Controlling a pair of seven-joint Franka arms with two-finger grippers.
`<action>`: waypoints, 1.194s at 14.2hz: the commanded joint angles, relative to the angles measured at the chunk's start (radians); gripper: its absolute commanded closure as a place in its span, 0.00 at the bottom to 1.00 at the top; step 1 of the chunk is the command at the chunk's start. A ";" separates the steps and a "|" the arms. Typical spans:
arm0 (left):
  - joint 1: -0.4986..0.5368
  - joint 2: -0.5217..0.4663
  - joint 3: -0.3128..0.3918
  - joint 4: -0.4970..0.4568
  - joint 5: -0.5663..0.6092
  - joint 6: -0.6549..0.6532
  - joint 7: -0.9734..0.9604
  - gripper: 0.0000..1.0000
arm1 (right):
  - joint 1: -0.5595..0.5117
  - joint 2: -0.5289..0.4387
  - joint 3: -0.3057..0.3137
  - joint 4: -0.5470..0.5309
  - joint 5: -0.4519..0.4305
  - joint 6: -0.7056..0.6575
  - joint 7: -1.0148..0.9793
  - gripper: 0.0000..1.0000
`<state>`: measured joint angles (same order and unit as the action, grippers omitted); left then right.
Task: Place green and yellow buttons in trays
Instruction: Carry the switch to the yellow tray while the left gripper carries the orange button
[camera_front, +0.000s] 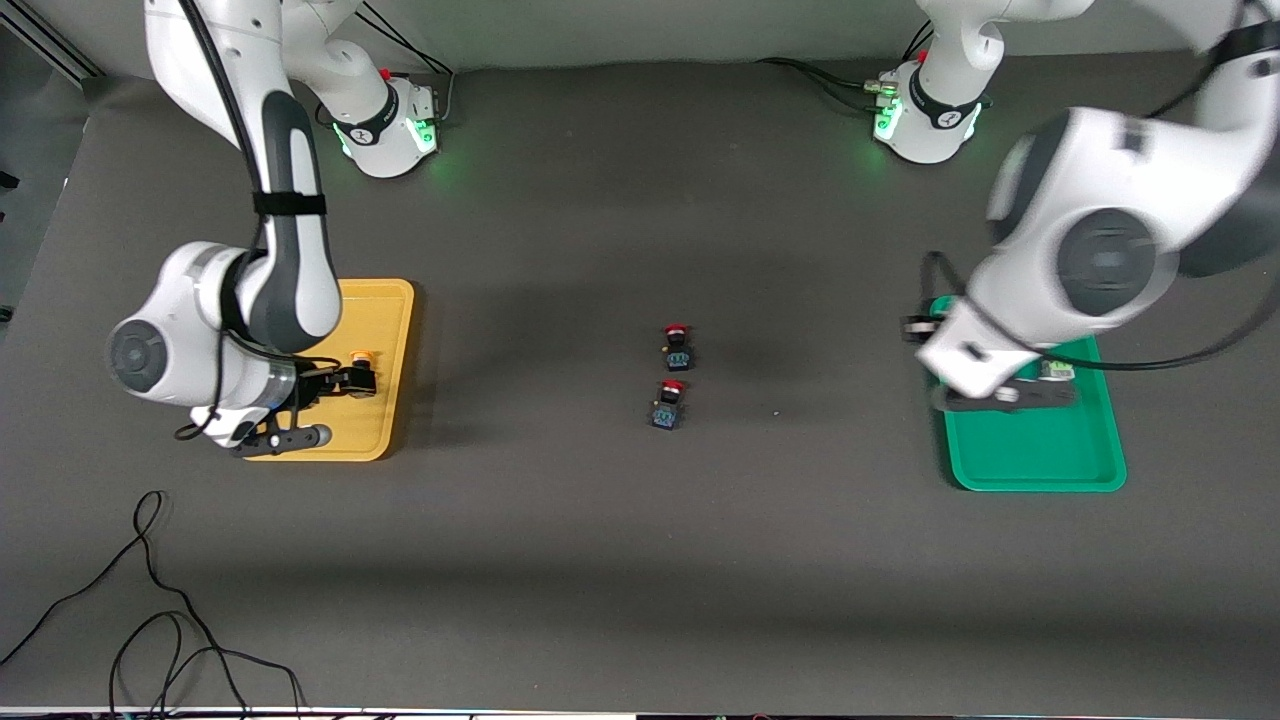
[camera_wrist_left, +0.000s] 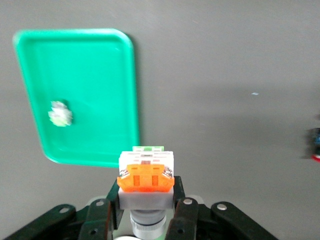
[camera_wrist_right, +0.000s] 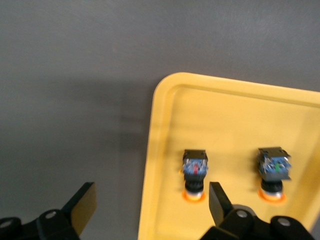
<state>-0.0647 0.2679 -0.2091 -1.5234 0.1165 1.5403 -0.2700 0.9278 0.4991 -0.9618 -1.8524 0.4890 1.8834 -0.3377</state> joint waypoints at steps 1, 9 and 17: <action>0.129 0.002 -0.004 -0.006 0.020 0.021 0.216 1.00 | 0.008 -0.014 -0.017 0.134 -0.049 -0.156 0.065 0.00; 0.226 -0.101 -0.001 -0.415 0.048 0.433 0.310 1.00 | 0.034 -0.166 -0.025 0.315 -0.220 -0.353 0.173 0.00; 0.304 -0.079 0.001 -0.865 0.046 1.087 0.324 1.00 | -0.379 -0.382 0.466 0.300 -0.415 -0.369 0.307 0.00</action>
<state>0.2312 0.2293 -0.2019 -2.2682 0.1559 2.5091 0.0547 0.6928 0.1748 -0.6356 -1.5283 0.1012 1.5213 -0.0594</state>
